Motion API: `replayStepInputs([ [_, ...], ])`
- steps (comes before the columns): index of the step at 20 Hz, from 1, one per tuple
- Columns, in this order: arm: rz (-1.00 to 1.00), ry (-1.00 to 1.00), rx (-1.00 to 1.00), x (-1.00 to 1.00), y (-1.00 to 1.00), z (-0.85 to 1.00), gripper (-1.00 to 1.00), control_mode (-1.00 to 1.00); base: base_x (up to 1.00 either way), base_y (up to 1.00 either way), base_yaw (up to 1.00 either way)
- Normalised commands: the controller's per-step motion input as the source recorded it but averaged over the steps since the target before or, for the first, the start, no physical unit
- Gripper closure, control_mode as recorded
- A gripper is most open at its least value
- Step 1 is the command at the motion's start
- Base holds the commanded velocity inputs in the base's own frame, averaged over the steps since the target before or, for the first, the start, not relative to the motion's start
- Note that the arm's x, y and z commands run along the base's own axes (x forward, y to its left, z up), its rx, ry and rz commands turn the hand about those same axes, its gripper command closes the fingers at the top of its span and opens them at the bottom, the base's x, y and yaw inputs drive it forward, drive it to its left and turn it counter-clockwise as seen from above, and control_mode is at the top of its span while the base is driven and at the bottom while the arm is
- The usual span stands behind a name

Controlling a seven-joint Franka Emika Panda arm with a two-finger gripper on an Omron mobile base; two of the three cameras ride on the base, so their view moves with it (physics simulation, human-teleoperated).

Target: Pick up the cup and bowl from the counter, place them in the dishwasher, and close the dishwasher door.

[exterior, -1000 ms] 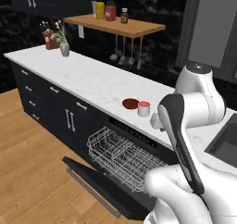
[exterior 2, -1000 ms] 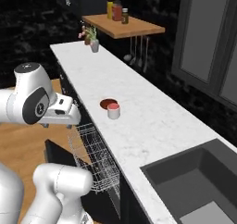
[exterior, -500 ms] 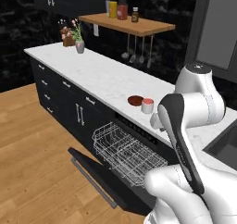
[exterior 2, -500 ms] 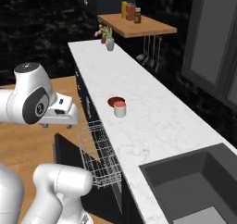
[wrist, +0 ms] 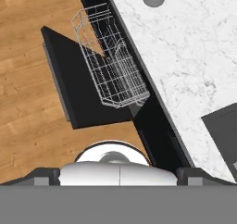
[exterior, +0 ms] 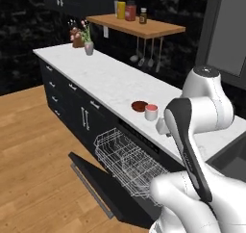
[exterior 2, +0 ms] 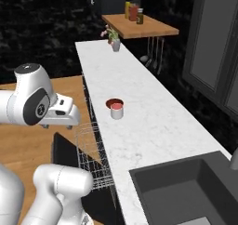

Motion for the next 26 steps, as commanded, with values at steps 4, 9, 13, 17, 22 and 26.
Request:
replayStepInputs([
  [4, 0.00, 0.00, 0.00, 0.00, 0.00, 0.00, -1.00, 1.00, 0.13, -0.61, 0.08],
  [9, 0.00, 0.00, 0.00, 0.00, 0.00, 0.00, -1.00, 1.00, 0.78, -0.19, 0.04],
  [13, 0.00, 0.00, 0.00, 0.00, 0.00, 0.00, -1.00, 1.00, 0.46, -0.05, 0.00],
  [17, 0.00, 0.00, 0.00, 0.38, 0.00, -0.04, -1.00, -1.00, 0.35, 0.00, 0.00],
  [22, -0.01, 0.00, 0.01, 0.97, -0.01, 0.00, -1.00, -1.00, 0.00, 0.00, 0.00],
  [26, 0.00, 0.02, 0.00, 1.00, -0.08, -0.23, -1.00, -1.00, 0.00, 0.00, 0.00],
])
